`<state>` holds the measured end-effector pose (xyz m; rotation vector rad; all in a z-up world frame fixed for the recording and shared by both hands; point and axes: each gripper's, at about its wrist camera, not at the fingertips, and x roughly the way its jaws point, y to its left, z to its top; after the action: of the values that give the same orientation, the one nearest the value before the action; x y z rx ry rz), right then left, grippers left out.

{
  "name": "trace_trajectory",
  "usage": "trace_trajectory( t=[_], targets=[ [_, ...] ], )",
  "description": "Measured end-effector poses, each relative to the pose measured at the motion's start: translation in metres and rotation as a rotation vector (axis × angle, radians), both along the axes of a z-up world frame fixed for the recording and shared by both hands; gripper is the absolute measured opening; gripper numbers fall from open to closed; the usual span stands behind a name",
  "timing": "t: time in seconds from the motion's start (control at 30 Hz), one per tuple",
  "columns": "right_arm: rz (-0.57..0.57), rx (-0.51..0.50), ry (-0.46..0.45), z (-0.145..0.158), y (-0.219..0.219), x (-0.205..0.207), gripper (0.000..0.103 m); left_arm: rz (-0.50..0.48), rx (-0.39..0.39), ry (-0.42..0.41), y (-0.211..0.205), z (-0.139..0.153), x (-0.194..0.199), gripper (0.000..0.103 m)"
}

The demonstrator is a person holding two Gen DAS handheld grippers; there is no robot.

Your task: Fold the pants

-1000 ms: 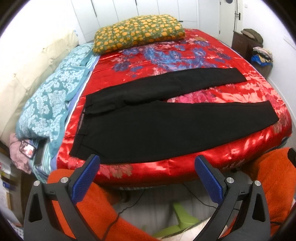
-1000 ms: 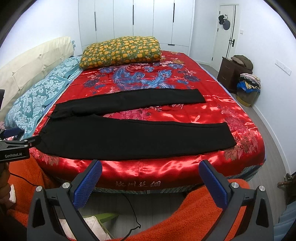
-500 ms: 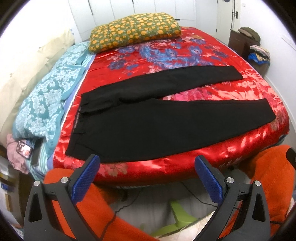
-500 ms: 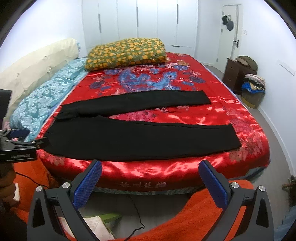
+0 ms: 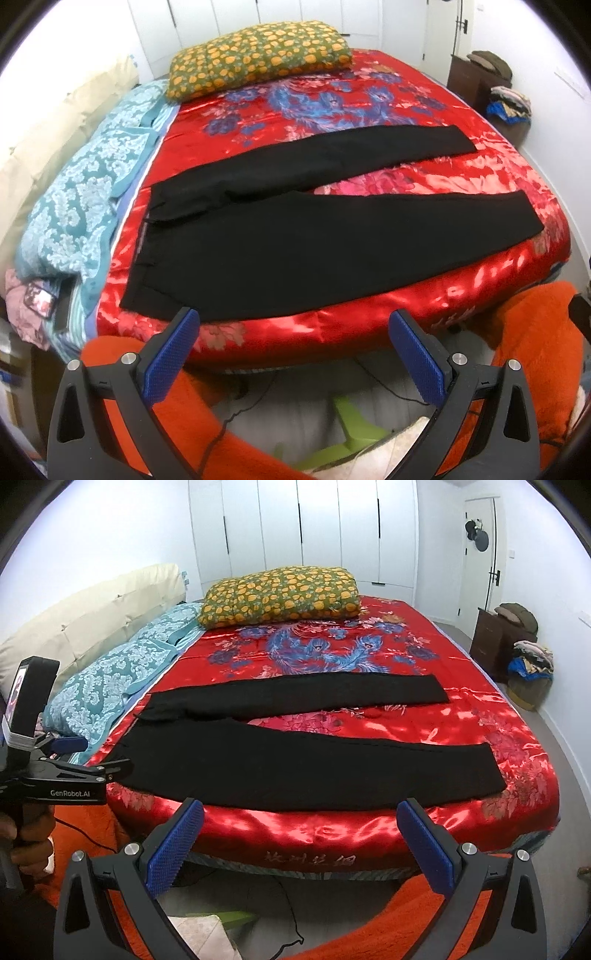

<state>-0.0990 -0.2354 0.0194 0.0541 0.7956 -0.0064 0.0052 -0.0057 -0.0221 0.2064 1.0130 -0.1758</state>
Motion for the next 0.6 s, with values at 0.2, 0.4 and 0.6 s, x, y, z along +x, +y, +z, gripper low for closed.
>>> trace_trajectory(
  t=[0.2,0.4,0.6],
  targets=[
    [-0.007,-0.004,0.022,-0.003,-0.002,0.005,0.103,0.024,-0.022,0.003,0.006,-0.001,0.011,0.102],
    [0.001,-0.02,0.013,-0.001,0.0,0.016,0.103,0.007,-0.105,0.008,0.005,0.002,0.015,0.102],
    [0.043,0.103,0.154,-0.033,-0.025,0.059,0.103,0.006,-0.053,-0.011,0.001,-0.004,0.032,0.102]
  ],
)
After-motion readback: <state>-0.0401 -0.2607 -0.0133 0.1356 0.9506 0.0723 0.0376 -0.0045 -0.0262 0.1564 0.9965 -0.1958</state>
